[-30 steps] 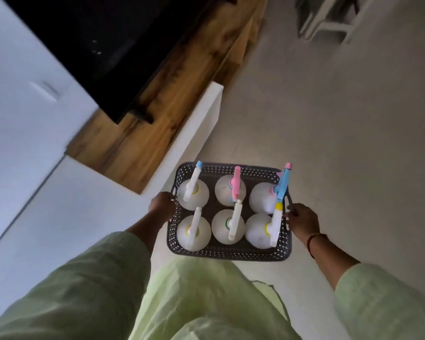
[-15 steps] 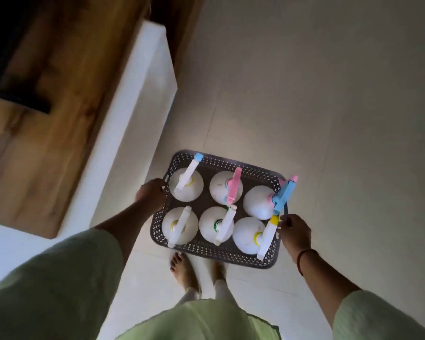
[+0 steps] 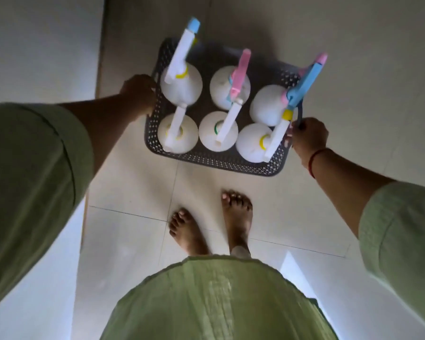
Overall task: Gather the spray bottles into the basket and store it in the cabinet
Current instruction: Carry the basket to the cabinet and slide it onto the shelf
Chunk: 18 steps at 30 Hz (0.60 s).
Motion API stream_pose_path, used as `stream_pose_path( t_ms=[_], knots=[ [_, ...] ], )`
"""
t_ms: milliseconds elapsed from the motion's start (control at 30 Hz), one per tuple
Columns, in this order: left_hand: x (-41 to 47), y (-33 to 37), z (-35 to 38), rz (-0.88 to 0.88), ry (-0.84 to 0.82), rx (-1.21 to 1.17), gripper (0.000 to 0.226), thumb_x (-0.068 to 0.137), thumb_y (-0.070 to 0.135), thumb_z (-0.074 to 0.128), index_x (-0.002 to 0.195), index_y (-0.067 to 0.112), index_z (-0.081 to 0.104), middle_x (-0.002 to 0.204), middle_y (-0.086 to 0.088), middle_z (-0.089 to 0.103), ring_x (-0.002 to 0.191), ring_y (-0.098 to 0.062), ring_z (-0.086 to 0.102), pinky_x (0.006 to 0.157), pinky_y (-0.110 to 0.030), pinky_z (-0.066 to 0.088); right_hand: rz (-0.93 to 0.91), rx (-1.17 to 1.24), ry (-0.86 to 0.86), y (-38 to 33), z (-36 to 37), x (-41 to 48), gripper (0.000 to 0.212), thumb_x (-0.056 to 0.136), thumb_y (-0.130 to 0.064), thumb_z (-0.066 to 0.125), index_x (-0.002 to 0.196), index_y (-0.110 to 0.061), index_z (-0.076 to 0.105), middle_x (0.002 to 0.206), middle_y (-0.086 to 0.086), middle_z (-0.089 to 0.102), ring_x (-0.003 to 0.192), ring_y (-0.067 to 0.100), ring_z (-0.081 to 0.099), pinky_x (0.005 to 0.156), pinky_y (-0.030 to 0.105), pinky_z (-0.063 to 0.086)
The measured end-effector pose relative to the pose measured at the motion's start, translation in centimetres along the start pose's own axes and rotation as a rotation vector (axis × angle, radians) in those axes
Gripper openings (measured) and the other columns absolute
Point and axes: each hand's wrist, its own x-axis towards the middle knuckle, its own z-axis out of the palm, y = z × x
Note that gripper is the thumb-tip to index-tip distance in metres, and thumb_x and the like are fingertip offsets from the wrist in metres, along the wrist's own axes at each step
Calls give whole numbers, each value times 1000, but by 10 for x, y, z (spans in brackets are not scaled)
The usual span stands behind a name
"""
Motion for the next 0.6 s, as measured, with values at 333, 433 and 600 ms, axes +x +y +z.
stream_pose_path(
  t_ms=[333,433,600],
  knots=[
    [151,139,-59,314,-67,177,54,98,21,29,147,2,19,152,-26,26,139,-43,26,116,-52,22,57,148,-5,-1,22,13,21,87,-14,53,102,-7,66,105,15,70,101,32,64,89,34,50],
    [160,116,-42,161,-172,224,60,89,30,14,139,-2,20,151,-29,26,137,-53,20,112,-54,27,86,192,-15,-4,17,6,25,85,-10,53,107,-8,63,109,14,69,103,31,63,92,32,49],
    [84,111,-59,161,-269,-107,54,99,17,19,151,16,2,156,-18,20,145,-37,16,118,-45,18,147,267,-8,-13,-13,-21,33,84,-10,55,117,-8,55,114,15,66,103,27,61,69,10,33]
  ],
)
